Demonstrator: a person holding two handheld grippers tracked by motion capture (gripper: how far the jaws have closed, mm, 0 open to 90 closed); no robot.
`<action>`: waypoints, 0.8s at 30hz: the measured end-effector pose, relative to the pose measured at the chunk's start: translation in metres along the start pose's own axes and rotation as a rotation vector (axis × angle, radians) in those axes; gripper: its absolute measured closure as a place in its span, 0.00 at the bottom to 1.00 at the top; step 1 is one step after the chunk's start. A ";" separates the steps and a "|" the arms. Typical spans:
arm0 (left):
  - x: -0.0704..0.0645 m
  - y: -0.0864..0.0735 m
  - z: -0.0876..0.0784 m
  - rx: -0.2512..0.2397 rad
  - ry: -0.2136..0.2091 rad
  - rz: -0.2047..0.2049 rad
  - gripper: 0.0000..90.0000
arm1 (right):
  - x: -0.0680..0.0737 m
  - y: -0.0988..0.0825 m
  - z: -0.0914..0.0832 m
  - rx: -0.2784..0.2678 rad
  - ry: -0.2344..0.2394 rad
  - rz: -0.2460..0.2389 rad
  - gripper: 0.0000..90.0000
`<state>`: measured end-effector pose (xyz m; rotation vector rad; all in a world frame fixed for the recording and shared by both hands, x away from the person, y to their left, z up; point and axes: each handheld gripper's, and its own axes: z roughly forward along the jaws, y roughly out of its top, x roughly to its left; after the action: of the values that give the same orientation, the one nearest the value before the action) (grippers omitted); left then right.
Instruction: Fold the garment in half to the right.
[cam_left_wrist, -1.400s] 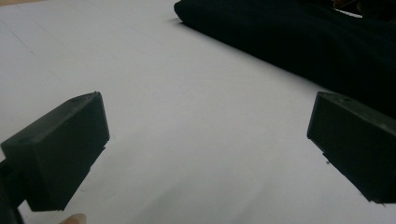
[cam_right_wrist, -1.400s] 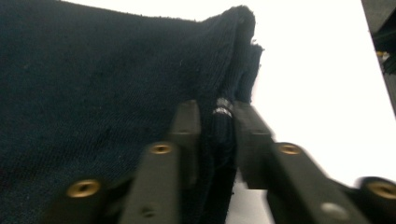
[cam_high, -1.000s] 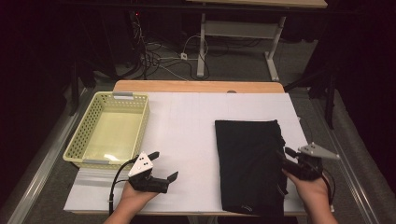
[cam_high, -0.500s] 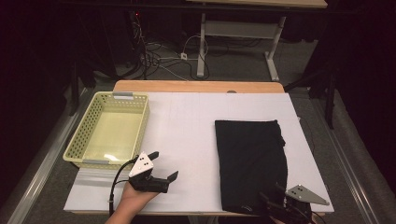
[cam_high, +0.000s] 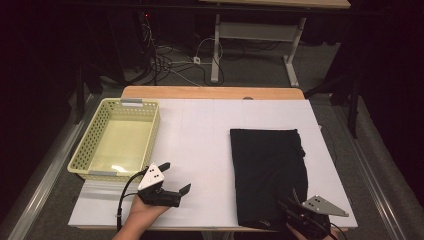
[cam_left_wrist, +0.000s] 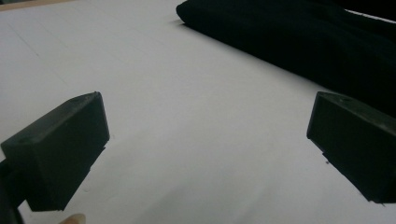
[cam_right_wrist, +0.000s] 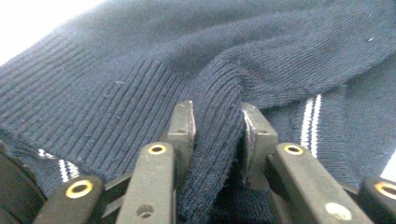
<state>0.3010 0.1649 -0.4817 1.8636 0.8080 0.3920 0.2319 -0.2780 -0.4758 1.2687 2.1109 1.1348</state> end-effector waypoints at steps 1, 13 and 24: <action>0.000 0.000 0.000 0.000 0.000 0.000 0.00 | 0.000 0.000 -0.002 -0.006 -0.002 -0.001 0.79; 0.002 0.001 0.001 0.010 -0.008 -0.010 0.00 | -0.007 -0.003 -0.045 -0.077 -0.075 0.004 0.78; -0.005 0.006 0.008 0.075 0.000 0.012 0.00 | -0.019 -0.017 -0.048 -0.050 -0.089 0.050 0.51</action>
<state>0.3041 0.1550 -0.4796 1.9388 0.8210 0.3737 0.1988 -0.3195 -0.4633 1.3308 1.9850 1.1229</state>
